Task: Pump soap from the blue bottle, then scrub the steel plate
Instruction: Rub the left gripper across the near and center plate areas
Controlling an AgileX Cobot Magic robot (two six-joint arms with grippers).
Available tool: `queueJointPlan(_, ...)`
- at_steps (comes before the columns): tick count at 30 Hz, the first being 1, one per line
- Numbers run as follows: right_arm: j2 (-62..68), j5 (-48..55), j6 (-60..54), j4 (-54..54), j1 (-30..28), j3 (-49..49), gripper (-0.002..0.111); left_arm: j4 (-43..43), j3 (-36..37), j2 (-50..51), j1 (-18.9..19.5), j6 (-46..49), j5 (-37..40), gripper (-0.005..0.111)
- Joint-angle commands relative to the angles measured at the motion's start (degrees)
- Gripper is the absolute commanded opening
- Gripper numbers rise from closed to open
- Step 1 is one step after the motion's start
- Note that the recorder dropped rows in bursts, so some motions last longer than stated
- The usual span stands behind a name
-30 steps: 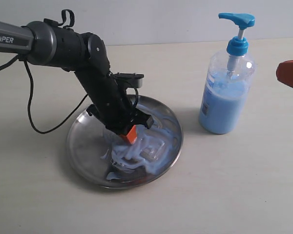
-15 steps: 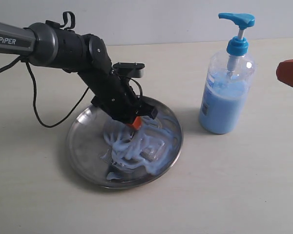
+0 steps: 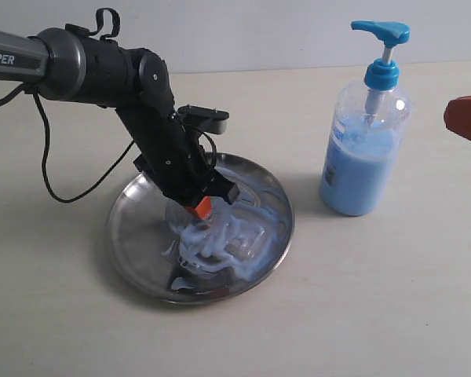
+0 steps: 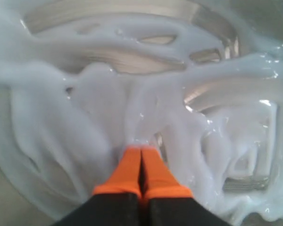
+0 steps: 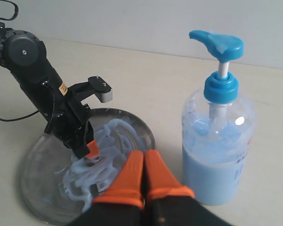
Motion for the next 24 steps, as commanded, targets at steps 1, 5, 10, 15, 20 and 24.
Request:
queueJointPlan(1, -0.16, -0.07, -0.44, -0.12, 0.04, -0.06, 0.000, 1.20, 0.28, -2.07, -0.02, -0.41, 2.75, 0.000)
queueJointPlan(5, -0.16, 0.39, -0.44, -0.26, 0.04, -0.06, 0.000, 1.69, 0.28, -2.31, -0.02, -0.41, 6.69, 0.000)
queueJointPlan(10, -0.16, 0.64, -0.44, -0.26, 0.04, -0.06, 0.000, 2.98, 0.28, -2.31, -0.02, -0.03, 8.13, 0.000)
queueJointPlan(15, -0.16, 0.64, -0.44, -0.26, 0.04, -0.06, 0.000, 3.08, 0.28, -2.31, -0.02, 0.26, 7.41, 0.000)
queueJointPlan(20, -0.16, 0.63, -0.44, -0.02, 0.04, -0.06, 0.000, 6.88, 0.28, -2.31, -0.02, 2.49, 7.91, 0.000)
queueJointPlan(24, -0.16, 0.63, -0.44, 0.23, 0.04, -0.06, 0.000, 9.74, 0.28, -2.20, -0.02, 2.82, 8.18, 0.000)
